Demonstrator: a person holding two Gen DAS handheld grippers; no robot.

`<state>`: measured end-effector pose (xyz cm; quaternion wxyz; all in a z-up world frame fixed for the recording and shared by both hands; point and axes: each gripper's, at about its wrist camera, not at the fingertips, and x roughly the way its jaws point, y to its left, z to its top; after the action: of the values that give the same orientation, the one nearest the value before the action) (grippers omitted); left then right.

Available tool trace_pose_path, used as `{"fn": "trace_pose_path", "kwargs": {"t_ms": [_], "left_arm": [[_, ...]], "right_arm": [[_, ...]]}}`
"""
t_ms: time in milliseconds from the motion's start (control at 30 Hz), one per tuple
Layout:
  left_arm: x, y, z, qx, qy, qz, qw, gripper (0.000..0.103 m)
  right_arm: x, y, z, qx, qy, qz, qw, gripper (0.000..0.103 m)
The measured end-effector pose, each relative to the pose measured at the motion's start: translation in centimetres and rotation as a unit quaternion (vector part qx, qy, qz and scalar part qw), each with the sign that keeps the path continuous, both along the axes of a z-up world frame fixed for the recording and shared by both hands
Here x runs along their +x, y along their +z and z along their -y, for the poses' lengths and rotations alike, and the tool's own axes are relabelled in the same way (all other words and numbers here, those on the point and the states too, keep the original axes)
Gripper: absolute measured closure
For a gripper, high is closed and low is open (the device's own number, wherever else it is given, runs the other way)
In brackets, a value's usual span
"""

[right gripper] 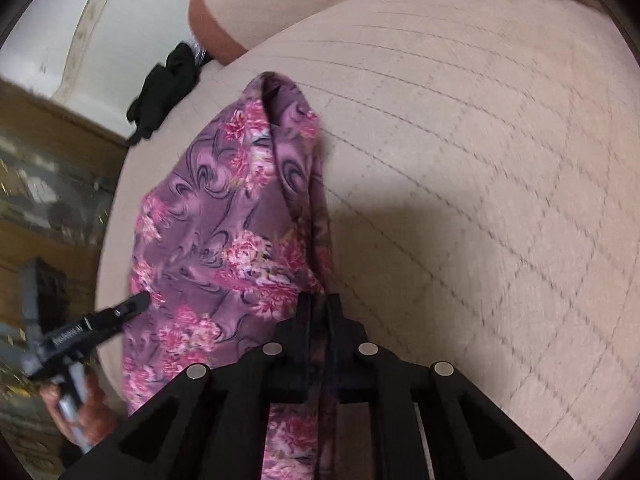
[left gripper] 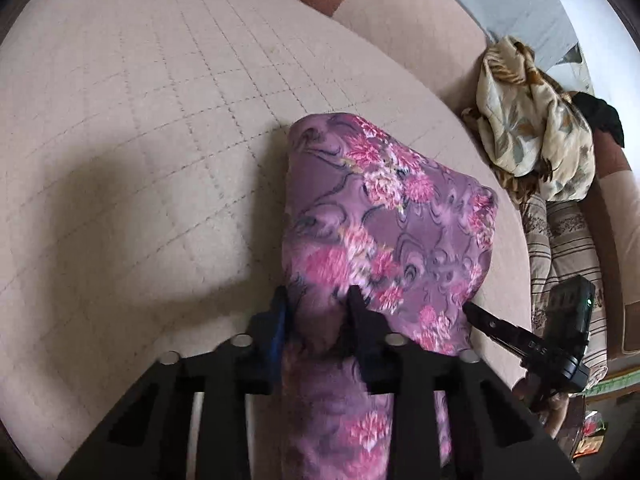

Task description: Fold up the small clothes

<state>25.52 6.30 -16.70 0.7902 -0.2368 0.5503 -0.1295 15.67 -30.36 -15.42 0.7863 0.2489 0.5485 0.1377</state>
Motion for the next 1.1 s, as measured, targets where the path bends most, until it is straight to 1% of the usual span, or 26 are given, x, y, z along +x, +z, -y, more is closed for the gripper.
{"fn": "trace_pose_path", "kwargs": {"t_ms": [33,67,133,200,300,333,367,400,433,467,500,533,567,600,633,667,700,733,767,800,833,900,967,1000,1033,1100], "left_arm": [[-1.1,0.2,-0.7,0.004,0.007,0.003,1.0,0.054],[-2.9,0.5,-1.4,0.007,0.012,0.004,0.9999,0.042],[-5.5,0.7,-1.8,0.004,0.011,-0.002,0.9999,0.04],[-8.3,0.1,-1.9,-0.014,0.01,-0.016,0.9997,0.04],[-12.5,-1.3,-2.0,-0.017,0.026,-0.033,0.999,0.04],[-13.7,-1.6,-1.9,-0.013,0.03,-0.027,0.9991,0.04],[-14.4,-1.3,-1.4,0.004,0.029,-0.014,0.9995,0.045],[-14.6,-1.1,-1.1,0.019,0.028,-0.008,0.9994,0.049],[-14.6,-0.9,-0.9,0.023,0.026,-0.003,0.9994,0.064],[-14.3,-1.0,-0.6,0.008,0.016,-0.004,0.9998,0.084],[-14.2,-1.1,-0.5,-0.002,0.012,-0.009,0.9999,0.088],[-14.4,-0.7,-0.6,-0.004,0.015,-0.002,0.9999,0.09],[-14.5,-0.3,-0.6,-0.01,0.015,0.006,0.9998,0.094],[-15.1,0.4,-0.9,-0.024,0.016,0.021,0.9994,0.094],[-15.7,0.7,-1.3,-0.021,0.026,0.027,0.9991,0.094],[-15.9,0.5,-1.3,-0.012,0.03,0.028,0.9991,0.094],[-16.0,-0.4,-1.4,0.007,0.033,0.015,0.9993,0.094],[-15.8,-1.2,-1.3,0.009,0.037,-0.004,0.9993,0.094],[-15.5,-1.6,-1.6,-0.004,0.043,-0.014,0.999,0.094],[-15.5,-1.3,-1.7,-0.006,0.043,-0.01,0.999,0.094],[-15.6,-0.9,-1.7,-0.009,0.044,-0.003,0.999,0.094],[-16.1,-0.2,-1.8,-0.01,0.042,0.011,0.999,0.094],[-16.5,-0.3,-2.2,-0.004,0.044,0.008,0.999,0.089],[-16.5,-0.3,-2.3,0.001,0.048,0.005,0.9988,0.083],[-16.6,-0.2,-2.6,-0.003,0.053,0.006,0.9986,0.08],[-16.5,0.5,-2.7,-0.018,0.058,0.021,0.9979,0.066]], "right_arm": [[-0.9,0.6,0.1,0.006,-0.004,0.005,1.0,0.09],[-1.7,1.0,0.3,0.011,-0.004,0.01,1.0,0.083],[-4.9,2.2,0.4,0.029,0.001,0.027,0.999,0.044],[-7.8,2.5,0.4,0.027,0.003,0.03,0.999,0.038],[-12.2,1.6,0.4,0.009,-0.007,0.007,1.0,0.038],[-13.2,1.2,0.4,0.007,-0.01,0.0,1.0,0.038],[-13.9,0.8,0.4,0.008,-0.011,-0.006,1.0,0.038],[-14.4,0.7,0.3,0.005,-0.011,-0.004,1.0,0.043],[-14.5,0.9,0.1,-0.008,-0.008,0.0,1.0,0.055],[-14.4,1.0,-0.1,-0.014,-0.003,0.002,1.0,0.065],[-14.4,0.8,-0.3,-0.014,0.0,0.001,1.0,0.083],[-14.3,0.4,-0.4,-0.016,0.004,-0.007,1.0,0.09],[-14.6,0.5,-0.4,-0.027,0.0,-0.006,1.0,0.093],[-14.6,0.8,-0.2,-0.029,-0.005,-0.001,1.0,0.093],[-15.0,1.8,0.2,-0.025,-0.013,0.015,1.0,0.094],[-15.5,2.7,0.4,-0.022,-0.019,0.03,0.999,0.094],[-15.3,2.7,0.0,-0.026,-0.017,0.028,0.999,0.094],[-15.5,2.2,-0.4,-0.031,-0.009,0.019,0.999,0.094],[-15.7,1.3,-0.8,-0.036,0.001,0.004,0.999,0.094],[-15.4,0.0,-1.3,-0.037,0.008,-0.013,0.999,0.094],[-15.3,0.1,-1.3,-0.039,0.008,-0.008,0.999,0.094],[-15.5,1.2,-0.8,-0.017,0.007,0.009,1.0,0.091],[-16.2,1.7,0.7,0.008,-0.014,0.017,1.0,0.079],[-16.4,1.6,1.1,0.013,-0.022,0.014,1.0,0.061],[-16.8,1.3,2.0,0.027,-0.036,0.01,0.999,0.052],[-17.1,1.2,2.6,0.041,-0.049,0.005,0.998,0.051]]}}
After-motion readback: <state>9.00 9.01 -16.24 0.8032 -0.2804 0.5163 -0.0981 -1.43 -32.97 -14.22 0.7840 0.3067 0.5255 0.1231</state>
